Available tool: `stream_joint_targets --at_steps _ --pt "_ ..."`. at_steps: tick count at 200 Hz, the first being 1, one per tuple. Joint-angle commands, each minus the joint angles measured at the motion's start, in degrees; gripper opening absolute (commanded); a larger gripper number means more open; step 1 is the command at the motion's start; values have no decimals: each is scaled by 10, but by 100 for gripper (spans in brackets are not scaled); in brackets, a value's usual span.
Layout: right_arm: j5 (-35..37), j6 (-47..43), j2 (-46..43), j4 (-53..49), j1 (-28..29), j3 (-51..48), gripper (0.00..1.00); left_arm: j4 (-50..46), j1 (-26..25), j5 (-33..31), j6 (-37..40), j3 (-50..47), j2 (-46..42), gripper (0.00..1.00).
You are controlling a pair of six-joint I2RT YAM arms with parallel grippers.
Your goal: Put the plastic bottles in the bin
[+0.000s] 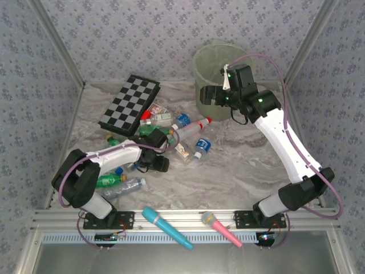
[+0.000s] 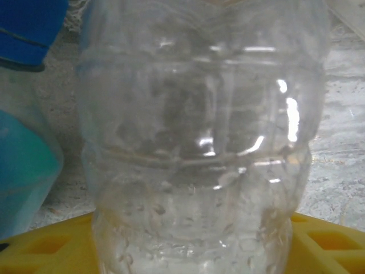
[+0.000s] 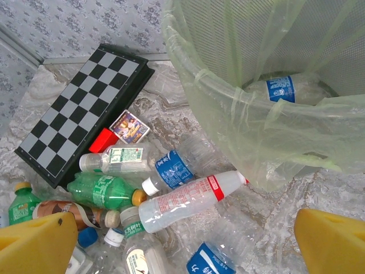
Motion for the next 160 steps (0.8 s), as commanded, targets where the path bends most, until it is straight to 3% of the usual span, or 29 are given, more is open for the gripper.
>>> stream_joint_targets --at_steps 1,24,86,160 --pt "-2 -4 2 -5 5 18 100 2 -5 -13 -5 1 1 62" --pt "-12 1 5 -7 5 20 100 -9 -8 -17 -9 10 -26 56" --pt "-120 25 15 22 -9 18 100 -31 -8 -39 -1 79 -125 57" --pt "-263 65 49 79 -4 24 69 17 -22 -43 47 190 -157 55"
